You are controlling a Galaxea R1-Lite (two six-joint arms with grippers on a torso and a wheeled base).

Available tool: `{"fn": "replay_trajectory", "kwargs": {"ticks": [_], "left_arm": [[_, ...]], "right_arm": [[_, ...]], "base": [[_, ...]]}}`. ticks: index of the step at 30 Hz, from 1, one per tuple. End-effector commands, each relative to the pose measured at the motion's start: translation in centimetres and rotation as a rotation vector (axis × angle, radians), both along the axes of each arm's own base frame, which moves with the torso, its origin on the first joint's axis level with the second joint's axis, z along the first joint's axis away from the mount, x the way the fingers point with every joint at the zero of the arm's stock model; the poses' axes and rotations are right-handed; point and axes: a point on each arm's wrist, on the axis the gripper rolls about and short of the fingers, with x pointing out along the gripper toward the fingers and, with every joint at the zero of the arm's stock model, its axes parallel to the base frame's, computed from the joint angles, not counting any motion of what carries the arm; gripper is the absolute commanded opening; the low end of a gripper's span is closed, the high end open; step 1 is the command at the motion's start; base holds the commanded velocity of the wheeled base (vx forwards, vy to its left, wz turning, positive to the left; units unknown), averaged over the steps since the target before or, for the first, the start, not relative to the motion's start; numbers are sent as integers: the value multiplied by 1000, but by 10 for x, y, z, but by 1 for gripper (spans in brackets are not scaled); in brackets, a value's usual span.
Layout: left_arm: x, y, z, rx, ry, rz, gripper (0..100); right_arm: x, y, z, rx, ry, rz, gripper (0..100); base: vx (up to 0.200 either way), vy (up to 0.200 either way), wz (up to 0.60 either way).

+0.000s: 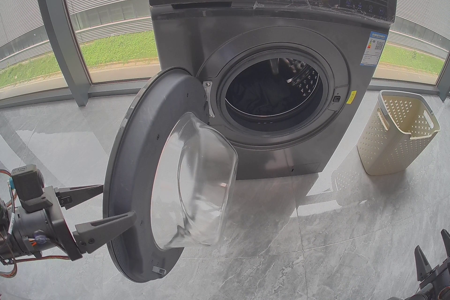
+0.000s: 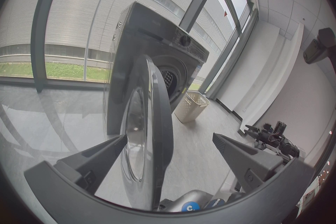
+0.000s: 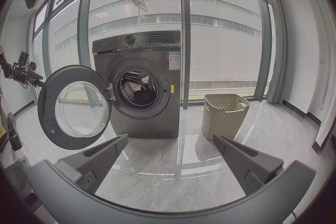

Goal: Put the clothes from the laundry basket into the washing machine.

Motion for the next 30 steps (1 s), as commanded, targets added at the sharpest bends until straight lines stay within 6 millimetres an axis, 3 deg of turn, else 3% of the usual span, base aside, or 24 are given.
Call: {"fn": "replay_trajectory", "kwargs": {"ticks": [1,4,9,15,20,30], "left_arm": [[-15,12,14,-43,-94,69,100],[-21,21,18,-52,-130,163,100],[-16,37,15,-4,-148,360,100],[-2,41,0,104,-97,403,100],[16,31,-11,157,-28,330,100],[33,-10,-9,158,-3,106,100]], "right_arm": [[0,0,-2,0,-6,0,100],[0,0,-2,0,-6,0,100],[0,0,-2,0,-6,0,100],[0,0,-2,0,-6,0,100],[0,0,-2,0,-6,0,100],[0,0,-2,0,-6,0,100]], "base": [[0,0,0],[0,0,0],[0,0,0],[0,0,0],[0,0,0],[0,0,0]]}}
